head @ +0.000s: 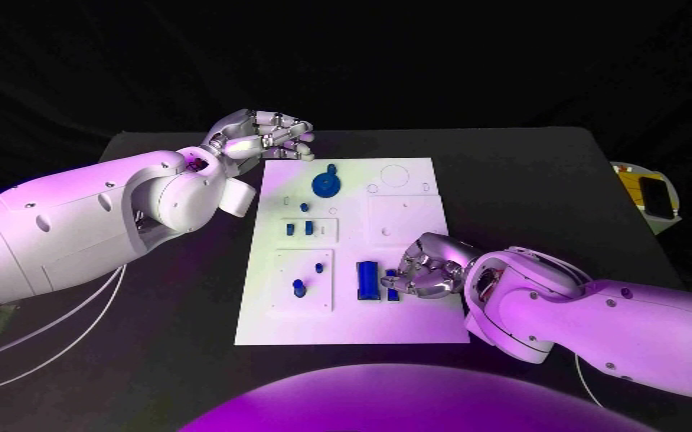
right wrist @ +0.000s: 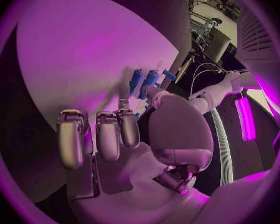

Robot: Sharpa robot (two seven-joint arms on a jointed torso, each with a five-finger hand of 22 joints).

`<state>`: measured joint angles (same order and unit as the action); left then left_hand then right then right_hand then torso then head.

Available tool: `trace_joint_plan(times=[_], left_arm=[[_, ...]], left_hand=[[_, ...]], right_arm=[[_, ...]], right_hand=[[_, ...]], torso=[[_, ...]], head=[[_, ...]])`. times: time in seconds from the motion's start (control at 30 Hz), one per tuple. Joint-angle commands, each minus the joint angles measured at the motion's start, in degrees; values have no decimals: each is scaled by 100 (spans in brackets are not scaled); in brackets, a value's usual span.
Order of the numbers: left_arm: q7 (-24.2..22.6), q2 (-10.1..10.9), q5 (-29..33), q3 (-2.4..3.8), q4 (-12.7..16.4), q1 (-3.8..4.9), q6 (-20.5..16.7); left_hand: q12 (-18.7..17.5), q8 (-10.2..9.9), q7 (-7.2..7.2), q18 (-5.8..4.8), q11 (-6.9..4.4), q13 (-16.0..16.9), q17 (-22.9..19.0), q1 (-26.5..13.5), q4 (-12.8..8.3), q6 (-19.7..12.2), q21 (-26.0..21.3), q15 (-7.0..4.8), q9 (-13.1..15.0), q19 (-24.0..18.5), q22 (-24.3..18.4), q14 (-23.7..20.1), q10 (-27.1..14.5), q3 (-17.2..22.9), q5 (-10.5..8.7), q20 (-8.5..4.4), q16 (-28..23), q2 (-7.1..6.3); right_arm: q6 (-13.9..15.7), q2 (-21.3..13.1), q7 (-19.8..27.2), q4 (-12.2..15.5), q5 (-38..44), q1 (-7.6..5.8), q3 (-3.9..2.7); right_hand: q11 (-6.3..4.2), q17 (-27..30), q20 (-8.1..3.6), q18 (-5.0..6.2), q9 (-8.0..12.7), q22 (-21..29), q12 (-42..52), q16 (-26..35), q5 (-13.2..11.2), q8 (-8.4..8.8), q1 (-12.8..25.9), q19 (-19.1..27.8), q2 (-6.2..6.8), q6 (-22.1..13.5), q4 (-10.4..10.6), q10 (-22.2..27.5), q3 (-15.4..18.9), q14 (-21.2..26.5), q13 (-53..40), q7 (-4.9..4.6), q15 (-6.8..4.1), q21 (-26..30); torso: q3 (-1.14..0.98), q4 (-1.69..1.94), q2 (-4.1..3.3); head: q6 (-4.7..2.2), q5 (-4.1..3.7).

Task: Assemble the parts on the task board

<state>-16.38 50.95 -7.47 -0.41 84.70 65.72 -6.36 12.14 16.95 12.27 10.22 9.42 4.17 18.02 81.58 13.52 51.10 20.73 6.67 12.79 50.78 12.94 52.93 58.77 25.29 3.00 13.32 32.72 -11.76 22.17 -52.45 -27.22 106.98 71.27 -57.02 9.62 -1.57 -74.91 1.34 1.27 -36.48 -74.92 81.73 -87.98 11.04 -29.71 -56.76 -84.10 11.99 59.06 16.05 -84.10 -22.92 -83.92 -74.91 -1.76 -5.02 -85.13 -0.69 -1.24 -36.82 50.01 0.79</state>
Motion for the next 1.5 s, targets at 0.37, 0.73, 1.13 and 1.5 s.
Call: trace_joint_plan(times=[0.37,0.73,1.13,1.5], left_arm=[[-23,2,-5,4,8,4,88],[-21,2,-5,4,2,4,85],[-18,2,-5,4,3,4,89],[-20,3,-5,4,0,3,84]], left_hand=[[27,-25,20,17,-8,8,9,61,11,-8,-36,4,-7,46,-13,-58,-44,-35,-9,2,-33,6],[27,-25,20,17,-8,8,9,61,11,-8,-36,4,-7,46,-13,-58,-44,-35,-9,2,-33,6],[27,-25,20,17,-8,8,9,61,11,-8,-36,4,-7,46,-13,-58,-44,-35,-9,2,-33,6],[32,-24,18,18,-9,9,14,74,16,-5,-47,5,-7,51,-20,-62,-47,-37,-9,2,-34,15]], right_arm=[[-152,-163,361,107,39,20,2],[-285,-189,401,71,60,27,2],[-367,-110,386,-67,248,69,2],[-73,-159,519,1,203,86,-1]], right_hand=[[-37,-1040,-41,-25,18,-1373,-20,-15,-330,1,-611,-429,-5,-28,-200,-237,253,-514,-966,-36,-33,1],[-35,-1045,-39,-25,23,-1372,-22,-17,-412,5,-658,-428,-24,-25,-198,-236,289,-515,-966,-37,-31,6],[-48,-1059,-42,-25,68,-1372,-24,-21,-800,41,-1172,-427,-160,-20,-376,-236,303,-517,-975,-20,-38,6],[-34,-1053,-36,-24,88,-1371,-19,-18,-725,52,-1030,-426,-180,-4,-225,-241,406,-516,-981,-39,-29,11]], torso=[[-4,-6,4],[1,-1,0],[-4,3,-4],[-2,-2,6]], head=[[-1,13],[-1,12],[-1,36],[-1,26]])
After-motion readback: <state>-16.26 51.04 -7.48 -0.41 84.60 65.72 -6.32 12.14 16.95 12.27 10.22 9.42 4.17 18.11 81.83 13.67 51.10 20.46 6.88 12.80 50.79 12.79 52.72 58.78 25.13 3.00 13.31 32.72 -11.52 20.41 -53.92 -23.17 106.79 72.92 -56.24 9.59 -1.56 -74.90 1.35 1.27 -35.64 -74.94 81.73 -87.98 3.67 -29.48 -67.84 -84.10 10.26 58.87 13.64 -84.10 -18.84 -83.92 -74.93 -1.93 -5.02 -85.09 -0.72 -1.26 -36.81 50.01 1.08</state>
